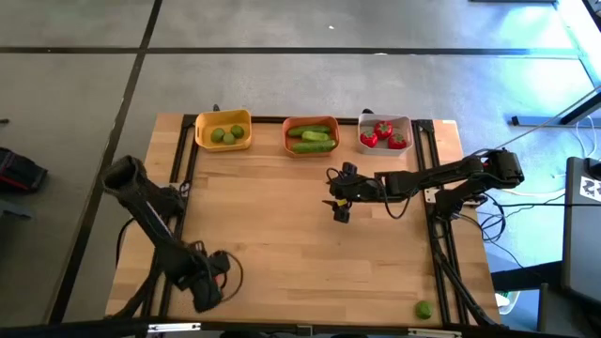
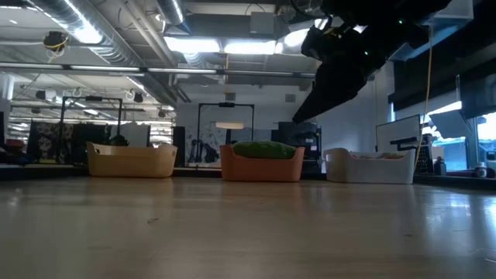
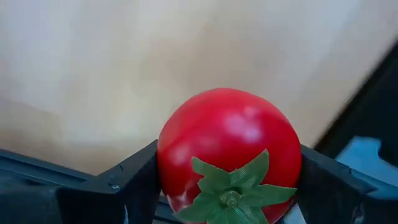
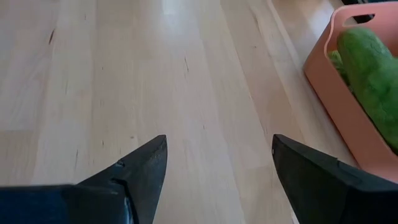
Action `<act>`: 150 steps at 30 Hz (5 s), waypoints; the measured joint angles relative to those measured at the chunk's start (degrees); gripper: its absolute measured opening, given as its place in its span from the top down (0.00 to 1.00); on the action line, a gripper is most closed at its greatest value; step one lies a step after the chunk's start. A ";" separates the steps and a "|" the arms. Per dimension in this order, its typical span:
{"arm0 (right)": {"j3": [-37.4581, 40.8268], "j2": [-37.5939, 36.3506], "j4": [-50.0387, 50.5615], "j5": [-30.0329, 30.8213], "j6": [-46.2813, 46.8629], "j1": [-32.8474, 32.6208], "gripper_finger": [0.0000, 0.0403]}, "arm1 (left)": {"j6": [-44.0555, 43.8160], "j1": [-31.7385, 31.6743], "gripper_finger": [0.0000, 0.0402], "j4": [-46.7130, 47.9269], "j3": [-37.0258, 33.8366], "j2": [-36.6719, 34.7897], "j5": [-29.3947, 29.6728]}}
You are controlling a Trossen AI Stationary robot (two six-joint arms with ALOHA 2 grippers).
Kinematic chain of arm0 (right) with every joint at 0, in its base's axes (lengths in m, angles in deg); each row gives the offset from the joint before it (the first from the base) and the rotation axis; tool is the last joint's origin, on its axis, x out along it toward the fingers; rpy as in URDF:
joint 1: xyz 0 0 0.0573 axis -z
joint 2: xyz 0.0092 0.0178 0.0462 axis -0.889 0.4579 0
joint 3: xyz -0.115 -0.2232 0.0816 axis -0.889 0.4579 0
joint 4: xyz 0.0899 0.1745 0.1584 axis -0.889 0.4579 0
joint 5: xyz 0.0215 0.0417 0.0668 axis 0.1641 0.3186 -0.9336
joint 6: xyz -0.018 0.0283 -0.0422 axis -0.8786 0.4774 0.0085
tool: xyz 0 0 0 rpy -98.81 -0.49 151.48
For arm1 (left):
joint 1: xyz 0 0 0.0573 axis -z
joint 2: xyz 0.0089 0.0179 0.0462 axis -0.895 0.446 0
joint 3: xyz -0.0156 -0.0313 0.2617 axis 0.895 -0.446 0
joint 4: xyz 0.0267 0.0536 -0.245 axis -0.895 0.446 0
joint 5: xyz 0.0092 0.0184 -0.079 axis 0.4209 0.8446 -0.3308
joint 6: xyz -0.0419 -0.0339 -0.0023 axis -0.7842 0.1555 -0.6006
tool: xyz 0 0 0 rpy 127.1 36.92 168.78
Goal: Sort produce into baskets
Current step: Put the tomato into the white bin
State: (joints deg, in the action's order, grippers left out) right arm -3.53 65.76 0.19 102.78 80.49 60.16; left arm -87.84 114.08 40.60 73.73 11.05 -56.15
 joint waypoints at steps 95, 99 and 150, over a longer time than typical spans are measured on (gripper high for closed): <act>-29.26 27.59 -9.26 -12.28 0.53 0.00 0.10 | 31.65 -28.03 0.15 -42.53 -37.24 -18.41 38.64; -34.12 31.83 -9.56 -12.27 1.31 0.00 0.09 | 32.25 -29.42 0.15 -46.29 -38.76 -18.32 39.54; -37.97 39.19 6.10 -14.13 6.01 3.65 0.32 | 37.36 -36.35 0.15 -53.76 -41.42 -18.28 39.44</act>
State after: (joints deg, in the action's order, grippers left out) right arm -41.50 104.95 6.29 88.64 86.50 63.81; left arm -50.48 77.73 -13.15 32.32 -7.23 -16.71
